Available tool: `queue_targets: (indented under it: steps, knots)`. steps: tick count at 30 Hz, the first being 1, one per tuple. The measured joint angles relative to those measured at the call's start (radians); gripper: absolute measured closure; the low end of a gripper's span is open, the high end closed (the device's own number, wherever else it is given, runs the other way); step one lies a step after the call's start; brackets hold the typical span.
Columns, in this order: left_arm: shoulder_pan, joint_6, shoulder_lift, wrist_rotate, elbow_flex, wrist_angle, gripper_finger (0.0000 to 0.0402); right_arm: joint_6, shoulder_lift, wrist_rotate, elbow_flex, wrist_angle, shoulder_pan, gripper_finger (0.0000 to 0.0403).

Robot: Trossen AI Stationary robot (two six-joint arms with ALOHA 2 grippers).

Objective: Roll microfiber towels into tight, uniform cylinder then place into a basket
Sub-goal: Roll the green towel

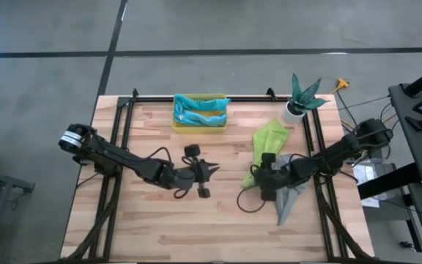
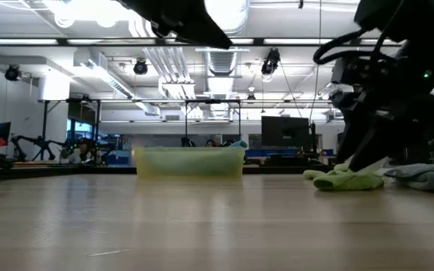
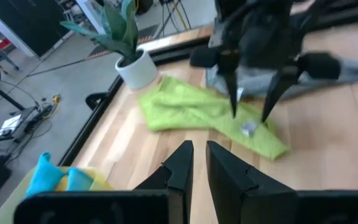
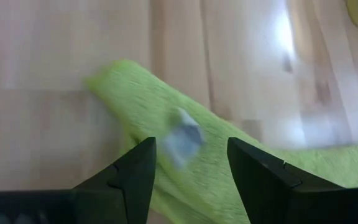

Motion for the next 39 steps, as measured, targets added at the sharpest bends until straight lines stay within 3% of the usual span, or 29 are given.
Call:
queue_targets:
  steps: [7,21,26,36,39]
  knots:
    - [-0.006,-0.004,-0.03,-0.002,0.0,-0.098,0.0372,-0.037,0.021,0.035,0.003,0.079,0.08,0.0209]
    - [-0.006,0.048,-0.032,-0.003,0.0,-0.107,0.0372,-0.231,0.239,0.148,0.1,0.084,0.078,0.0214]
    - [-0.006,0.049,-0.032,-0.003,0.0,-0.107,0.0372,-0.236,0.243,0.126,0.148,0.092,0.081,0.0253]
    - [-0.006,0.049,-0.032,-0.003,0.0,-0.107,0.0372,-0.238,0.243,0.105,0.15,0.046,0.08,0.0384]
    - [-0.006,0.048,-0.032,-0.003,0.0,-0.098,0.0372,-0.259,0.243,0.148,0.152,0.043,0.08,0.0391]
